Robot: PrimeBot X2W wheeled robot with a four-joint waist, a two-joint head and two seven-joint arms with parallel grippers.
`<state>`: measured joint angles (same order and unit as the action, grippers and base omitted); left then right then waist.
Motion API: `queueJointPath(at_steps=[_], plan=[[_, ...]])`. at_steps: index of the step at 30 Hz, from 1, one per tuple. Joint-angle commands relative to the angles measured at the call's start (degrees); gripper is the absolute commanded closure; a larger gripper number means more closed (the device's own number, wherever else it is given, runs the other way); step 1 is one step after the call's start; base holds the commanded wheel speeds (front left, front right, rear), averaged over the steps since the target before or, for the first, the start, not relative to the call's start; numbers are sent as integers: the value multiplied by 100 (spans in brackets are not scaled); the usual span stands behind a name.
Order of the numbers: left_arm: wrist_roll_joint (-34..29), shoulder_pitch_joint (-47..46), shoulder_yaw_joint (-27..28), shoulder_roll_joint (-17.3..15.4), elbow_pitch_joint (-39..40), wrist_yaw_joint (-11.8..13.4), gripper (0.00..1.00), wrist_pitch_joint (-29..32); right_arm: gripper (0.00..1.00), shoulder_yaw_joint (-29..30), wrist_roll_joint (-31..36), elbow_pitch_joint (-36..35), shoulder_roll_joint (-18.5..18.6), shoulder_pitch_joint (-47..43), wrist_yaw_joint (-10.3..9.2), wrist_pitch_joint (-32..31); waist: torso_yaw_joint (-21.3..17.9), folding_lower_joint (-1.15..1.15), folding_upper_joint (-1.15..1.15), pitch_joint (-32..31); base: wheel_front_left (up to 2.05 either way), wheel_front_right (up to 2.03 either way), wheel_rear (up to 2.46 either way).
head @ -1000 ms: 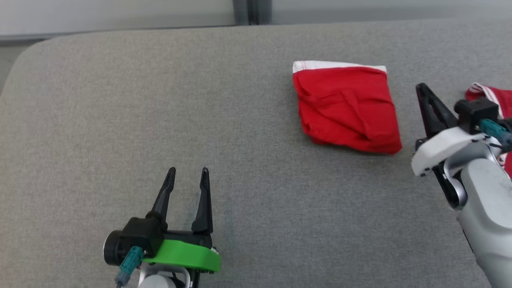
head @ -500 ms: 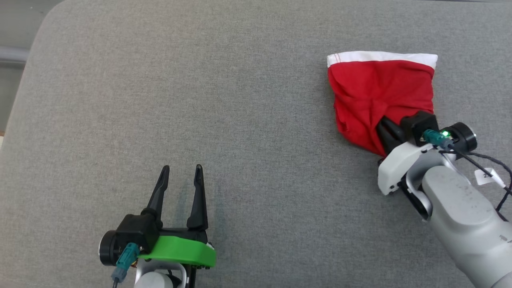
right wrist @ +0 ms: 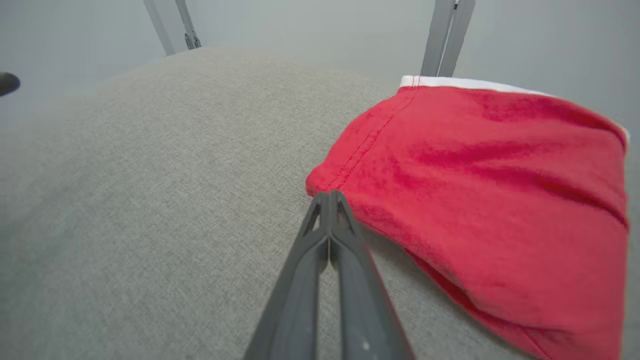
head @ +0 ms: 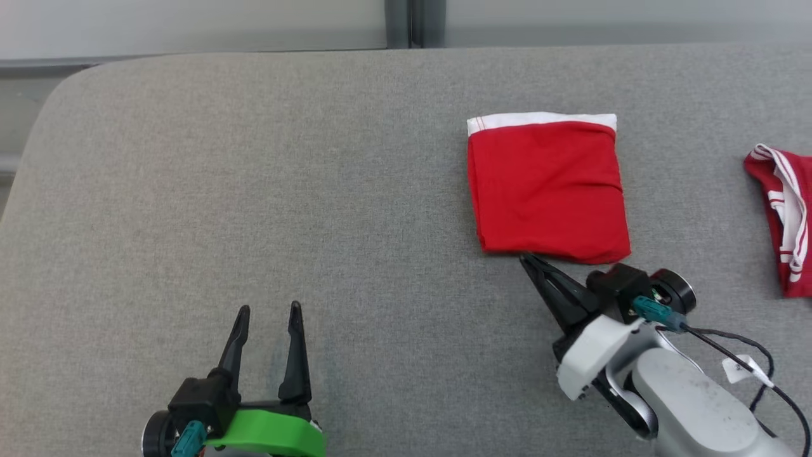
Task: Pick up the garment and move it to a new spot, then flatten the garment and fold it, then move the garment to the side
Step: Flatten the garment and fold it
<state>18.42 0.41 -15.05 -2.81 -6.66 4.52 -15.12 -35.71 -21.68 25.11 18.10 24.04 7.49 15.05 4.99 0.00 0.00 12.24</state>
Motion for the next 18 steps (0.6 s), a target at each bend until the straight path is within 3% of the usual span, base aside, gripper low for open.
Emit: queueJointPath(at_steps=[1, 5, 6, 8, 13, 18], plan=[[-53, 138, 76, -18, -13, -50, 0, -2, 100, 243, -37, -147, 85, -297, 0, 15, -267, 0, 0, -462, 0, 0, 0], [-146, 448, 260, -18, -69, -145, 0, -1, 100, 1395, 91, -652, 66, -1119, 0, 15, -329, 0, 0, -863, 0, 0, 0], [-179, 530, 313, -18, -88, -180, 0, -1, 72, 1702, 161, -771, 46, -1339, 0, 15, -333, 0, 0, -962, 0, 0, 0], [-282, 749, 425, -18, -152, -258, 0, -2, 0, 2327, 321, -1003, -41, -1862, 0, 15, -340, 0, 0, -1185, 0, 0, 0], [-485, 1117, 750, -17, -186, -522, 0, -2, 0, 3479, 552, -1490, -215, -2741, 0, 16, -350, 0, 0, -1324, 0, 0, 0], [-567, 1235, 914, -16, -203, -751, 0, -2, 0, 3964, 646, -1590, -282, -3112, -1, 16, -339, 0, 0, -1330, 0, 0, 0]])
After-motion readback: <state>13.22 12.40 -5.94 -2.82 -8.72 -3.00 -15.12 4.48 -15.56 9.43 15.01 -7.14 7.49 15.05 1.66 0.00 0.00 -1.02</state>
